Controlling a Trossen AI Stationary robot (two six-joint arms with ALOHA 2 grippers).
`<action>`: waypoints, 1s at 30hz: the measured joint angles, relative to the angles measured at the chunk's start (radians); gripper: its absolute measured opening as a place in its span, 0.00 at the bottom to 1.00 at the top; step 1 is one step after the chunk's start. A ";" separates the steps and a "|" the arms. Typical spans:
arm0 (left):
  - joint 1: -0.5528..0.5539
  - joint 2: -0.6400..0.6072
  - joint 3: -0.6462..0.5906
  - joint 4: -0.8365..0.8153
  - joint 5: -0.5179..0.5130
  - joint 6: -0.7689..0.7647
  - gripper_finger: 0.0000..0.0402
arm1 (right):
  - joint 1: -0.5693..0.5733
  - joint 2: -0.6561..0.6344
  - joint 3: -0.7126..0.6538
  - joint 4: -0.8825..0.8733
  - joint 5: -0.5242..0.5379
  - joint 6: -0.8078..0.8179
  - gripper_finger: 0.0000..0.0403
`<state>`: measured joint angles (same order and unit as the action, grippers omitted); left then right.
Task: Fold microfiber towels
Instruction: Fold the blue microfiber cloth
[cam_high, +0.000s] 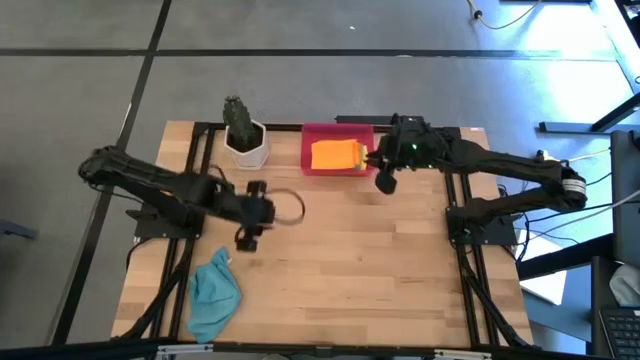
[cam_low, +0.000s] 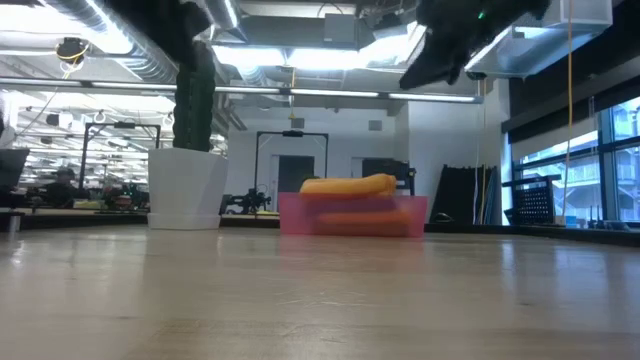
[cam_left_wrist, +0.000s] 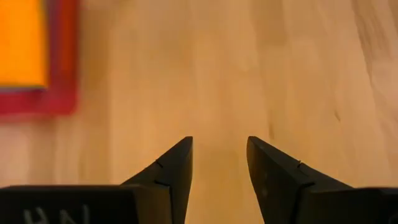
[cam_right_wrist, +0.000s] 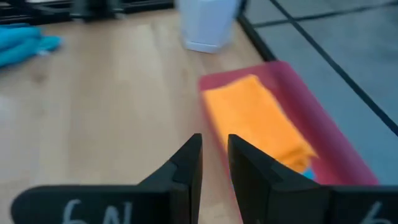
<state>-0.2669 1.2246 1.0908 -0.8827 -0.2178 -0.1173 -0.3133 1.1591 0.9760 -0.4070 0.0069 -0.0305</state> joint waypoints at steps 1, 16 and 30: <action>-0.030 0.017 0.000 -0.017 -0.001 -0.027 0.35 | 0.024 -0.008 0.000 -0.004 0.000 0.004 0.19; -0.250 0.162 -0.114 -0.110 0.216 -0.451 0.44 | 0.316 -0.016 0.000 -0.044 0.195 0.031 0.19; -0.421 0.155 -0.254 0.269 0.384 -0.644 0.44 | 0.359 -0.016 0.000 -0.044 0.247 0.054 0.19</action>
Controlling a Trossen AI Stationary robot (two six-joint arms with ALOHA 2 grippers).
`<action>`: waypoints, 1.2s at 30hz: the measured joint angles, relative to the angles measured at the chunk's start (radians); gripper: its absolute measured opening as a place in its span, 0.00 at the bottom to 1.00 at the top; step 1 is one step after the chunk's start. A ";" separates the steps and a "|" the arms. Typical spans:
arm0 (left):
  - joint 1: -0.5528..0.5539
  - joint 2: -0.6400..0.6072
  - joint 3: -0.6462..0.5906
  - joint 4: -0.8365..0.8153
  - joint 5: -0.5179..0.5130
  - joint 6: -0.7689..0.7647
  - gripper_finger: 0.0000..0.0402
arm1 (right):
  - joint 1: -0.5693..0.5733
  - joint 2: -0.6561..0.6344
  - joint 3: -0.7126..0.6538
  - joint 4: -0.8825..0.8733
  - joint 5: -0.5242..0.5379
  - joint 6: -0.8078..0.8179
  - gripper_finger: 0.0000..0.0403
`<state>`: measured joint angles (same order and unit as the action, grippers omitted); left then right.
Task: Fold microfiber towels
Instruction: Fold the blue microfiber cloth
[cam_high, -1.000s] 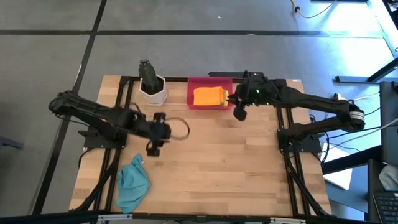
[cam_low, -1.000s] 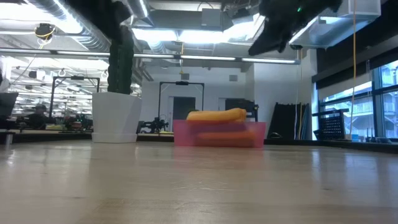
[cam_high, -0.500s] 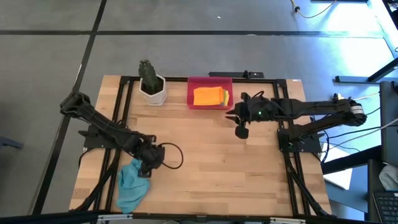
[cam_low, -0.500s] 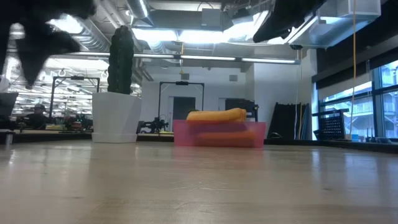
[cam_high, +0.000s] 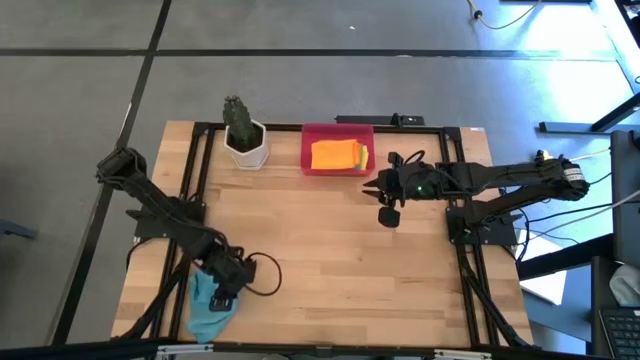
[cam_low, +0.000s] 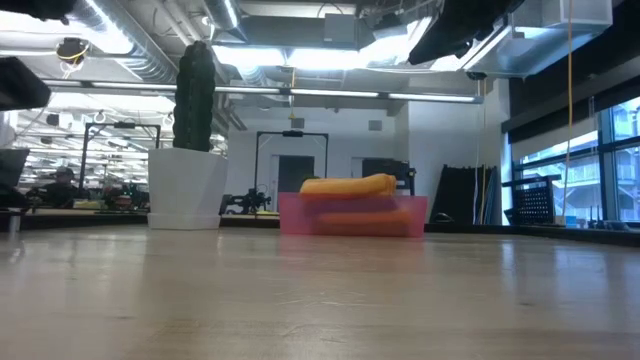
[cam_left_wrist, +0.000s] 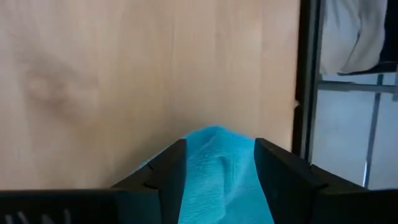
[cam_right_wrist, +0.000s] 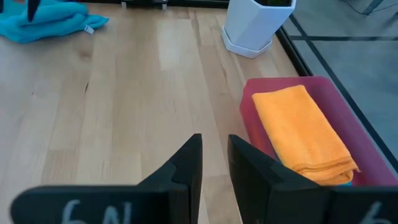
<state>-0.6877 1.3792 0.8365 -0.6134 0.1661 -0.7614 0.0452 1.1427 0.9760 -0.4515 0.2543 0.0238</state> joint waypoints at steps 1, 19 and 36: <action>-0.005 0.000 -0.005 0.008 -0.006 -0.010 0.44 | 0.000 0.000 0.000 0.000 0.000 0.002 0.19; 0.078 0.002 -0.123 0.119 0.099 0.141 0.03 | 0.000 0.001 0.000 -0.003 -0.001 0.029 0.19; 0.285 0.000 0.499 -0.254 -0.793 0.839 0.00 | 0.016 0.001 0.000 -0.007 -0.002 0.050 0.19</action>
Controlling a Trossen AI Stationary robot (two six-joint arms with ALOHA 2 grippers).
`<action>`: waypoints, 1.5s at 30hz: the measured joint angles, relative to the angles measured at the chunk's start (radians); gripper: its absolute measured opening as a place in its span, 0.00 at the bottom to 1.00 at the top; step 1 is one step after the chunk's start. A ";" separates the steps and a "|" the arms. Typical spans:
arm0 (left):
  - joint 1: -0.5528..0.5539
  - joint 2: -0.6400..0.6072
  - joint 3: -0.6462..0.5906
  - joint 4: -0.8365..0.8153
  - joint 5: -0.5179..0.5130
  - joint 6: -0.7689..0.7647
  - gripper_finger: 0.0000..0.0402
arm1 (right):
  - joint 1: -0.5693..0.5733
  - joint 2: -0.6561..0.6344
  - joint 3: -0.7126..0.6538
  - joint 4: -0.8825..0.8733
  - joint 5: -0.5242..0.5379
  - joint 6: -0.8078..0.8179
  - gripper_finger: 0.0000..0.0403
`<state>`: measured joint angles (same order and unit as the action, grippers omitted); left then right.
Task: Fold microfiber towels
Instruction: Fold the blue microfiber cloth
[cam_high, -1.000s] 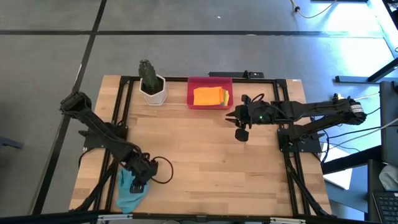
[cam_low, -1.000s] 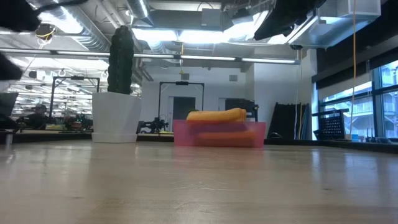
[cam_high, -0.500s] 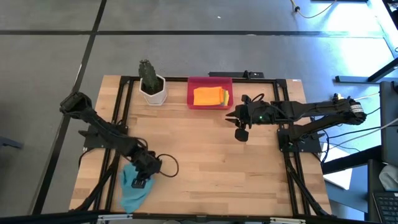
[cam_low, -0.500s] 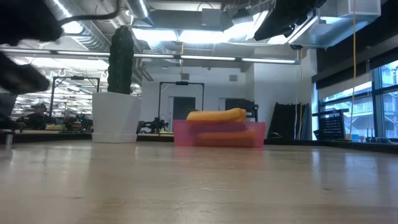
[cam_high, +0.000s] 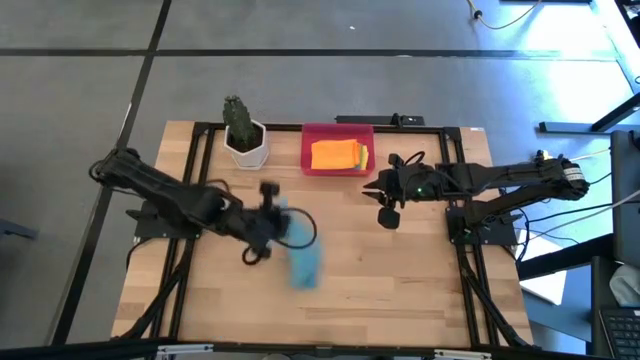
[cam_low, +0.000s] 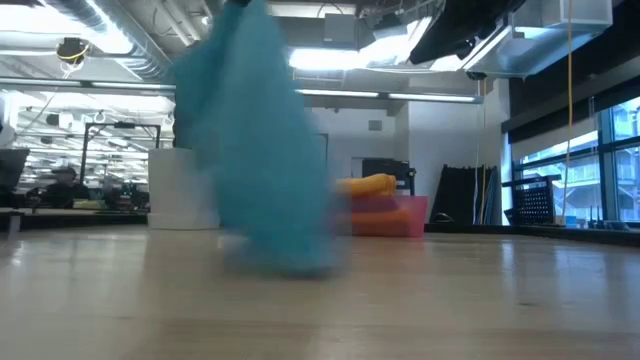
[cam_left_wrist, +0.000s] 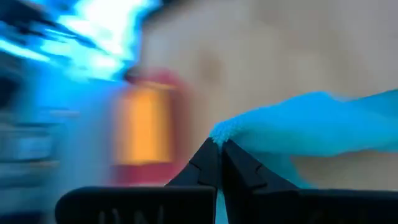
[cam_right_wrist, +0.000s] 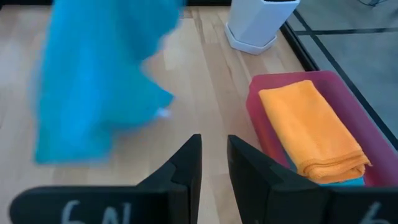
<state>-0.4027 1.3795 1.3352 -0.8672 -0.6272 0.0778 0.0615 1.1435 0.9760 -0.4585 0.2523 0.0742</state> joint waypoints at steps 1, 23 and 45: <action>-0.007 -0.001 0.038 -0.008 -0.100 0.021 0.00 | 0.004 0.000 0.000 -0.002 0.000 0.000 0.19; -0.100 0.146 -0.282 0.185 0.028 -0.260 0.00 | 0.075 0.000 0.000 -0.059 0.095 0.035 0.19; 0.130 0.132 -0.074 0.361 -0.058 -0.198 0.00 | 0.297 0.441 0.000 0.426 0.345 0.002 0.19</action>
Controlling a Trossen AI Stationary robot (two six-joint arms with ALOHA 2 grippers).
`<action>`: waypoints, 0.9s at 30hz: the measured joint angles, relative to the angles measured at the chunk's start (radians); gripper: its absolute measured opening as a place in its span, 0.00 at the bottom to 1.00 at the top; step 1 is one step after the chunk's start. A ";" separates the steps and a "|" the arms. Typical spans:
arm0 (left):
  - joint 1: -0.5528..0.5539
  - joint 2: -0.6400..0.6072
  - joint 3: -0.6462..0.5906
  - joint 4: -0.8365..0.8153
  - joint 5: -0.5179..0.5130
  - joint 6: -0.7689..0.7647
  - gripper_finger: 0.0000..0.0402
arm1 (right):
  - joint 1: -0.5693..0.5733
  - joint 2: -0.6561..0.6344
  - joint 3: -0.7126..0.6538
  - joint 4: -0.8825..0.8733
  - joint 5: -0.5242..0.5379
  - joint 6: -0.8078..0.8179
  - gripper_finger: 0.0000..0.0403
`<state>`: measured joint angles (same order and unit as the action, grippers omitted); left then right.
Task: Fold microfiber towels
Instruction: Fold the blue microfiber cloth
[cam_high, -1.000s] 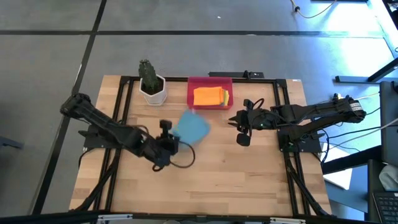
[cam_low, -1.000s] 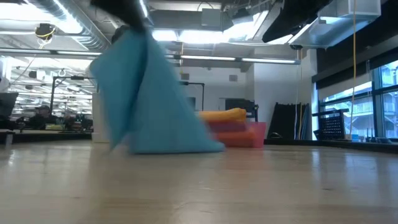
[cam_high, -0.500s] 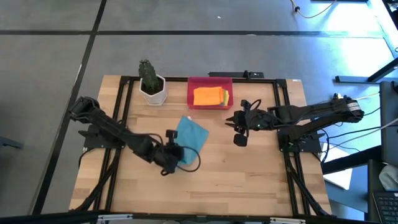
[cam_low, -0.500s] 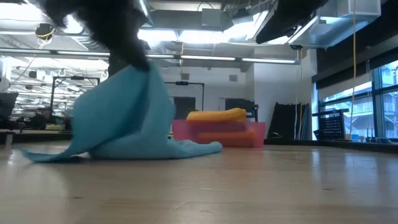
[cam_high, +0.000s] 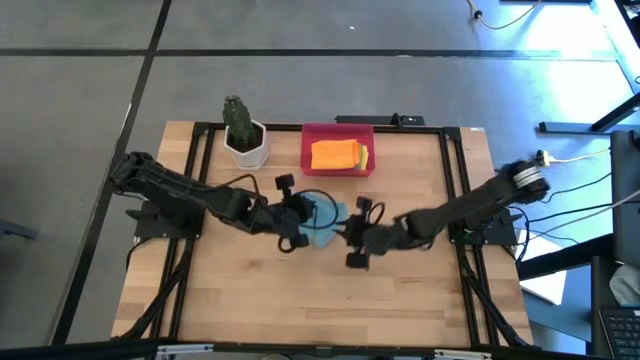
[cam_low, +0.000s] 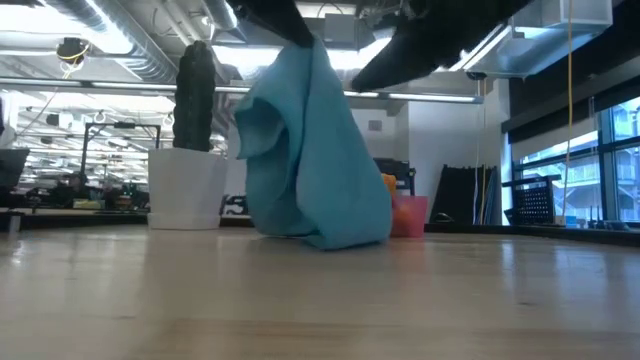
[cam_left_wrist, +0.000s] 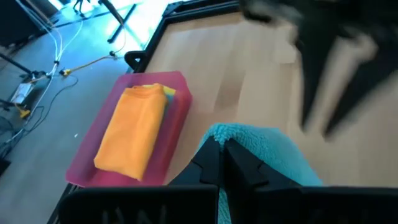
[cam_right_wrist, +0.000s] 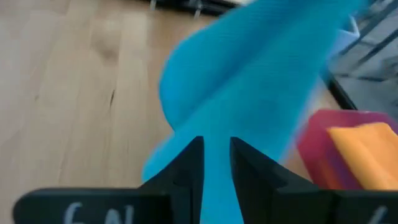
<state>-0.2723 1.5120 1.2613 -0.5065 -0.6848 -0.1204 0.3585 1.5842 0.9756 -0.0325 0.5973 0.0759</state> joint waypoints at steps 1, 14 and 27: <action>0.009 0.000 0.000 0.004 0.001 0.000 0.00 | 0.012 0.039 0.000 0.054 0.036 -0.002 0.19; 0.081 0.000 0.000 0.037 0.003 0.012 0.01 | 0.022 0.281 0.000 0.492 0.196 -0.016 0.42; 0.090 0.000 0.000 0.221 0.032 0.063 0.00 | 0.017 0.280 0.035 0.562 0.412 -0.113 0.67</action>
<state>-0.1826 1.5124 1.2613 -0.2854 -0.6529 -0.0576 0.3759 1.8645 1.0105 0.5291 1.0095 -0.0374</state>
